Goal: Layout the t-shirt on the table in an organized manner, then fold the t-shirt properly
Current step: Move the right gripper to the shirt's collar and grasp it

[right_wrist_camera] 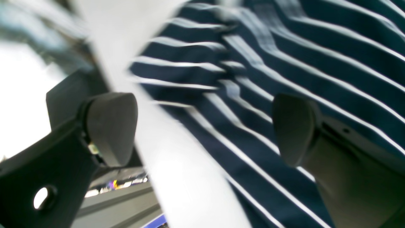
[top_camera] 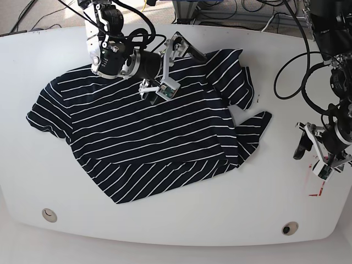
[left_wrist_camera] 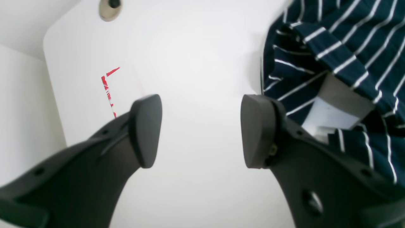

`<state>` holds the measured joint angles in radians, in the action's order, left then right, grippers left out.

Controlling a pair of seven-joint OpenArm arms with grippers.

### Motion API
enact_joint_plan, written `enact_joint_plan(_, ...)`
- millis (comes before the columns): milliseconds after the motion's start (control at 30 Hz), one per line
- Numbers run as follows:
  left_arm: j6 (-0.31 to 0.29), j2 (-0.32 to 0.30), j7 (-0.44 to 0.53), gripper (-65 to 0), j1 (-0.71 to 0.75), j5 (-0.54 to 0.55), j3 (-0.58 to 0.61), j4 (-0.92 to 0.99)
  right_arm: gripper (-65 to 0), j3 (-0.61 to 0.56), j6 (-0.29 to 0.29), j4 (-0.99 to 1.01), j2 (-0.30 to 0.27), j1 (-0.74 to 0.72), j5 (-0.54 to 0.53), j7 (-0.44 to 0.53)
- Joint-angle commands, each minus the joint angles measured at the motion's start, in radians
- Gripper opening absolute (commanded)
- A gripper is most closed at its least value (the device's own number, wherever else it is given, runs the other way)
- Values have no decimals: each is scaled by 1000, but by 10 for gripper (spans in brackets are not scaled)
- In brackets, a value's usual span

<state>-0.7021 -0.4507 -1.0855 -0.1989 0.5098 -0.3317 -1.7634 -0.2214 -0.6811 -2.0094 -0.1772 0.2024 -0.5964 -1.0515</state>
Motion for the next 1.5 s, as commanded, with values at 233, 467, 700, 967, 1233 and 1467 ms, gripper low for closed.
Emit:
enact_joint_plan(233,4,-21,15,-282,-20,-17,-122,90,0,-118,1,-18,-64,-10,149,70)
enact_joint_plan(467,4,-23,32,-282,-14,-17,-122,90,0,-195,1,-15,-57,-8,395,109)
enact_joint_plan(700,4,-21,34,-283,-12,-17,-123,92,0,-226,-2,29,-26,-5,590,178)
enact_joint_plan(967,4,-21,34,-283,-12,-17,-123,93,-59,-226,-7,83,-18,-1,657,274)
enact_joint_plan(1233,4,-23,34,-283,-12,-17,-123,93,-217,-226,-7,158,-17,-1,660,334)
enact_joint_plan(1467,4,-23,34,-283,-10,-17,-123,95,-233,-226,-2,233,-17,1,660,406)
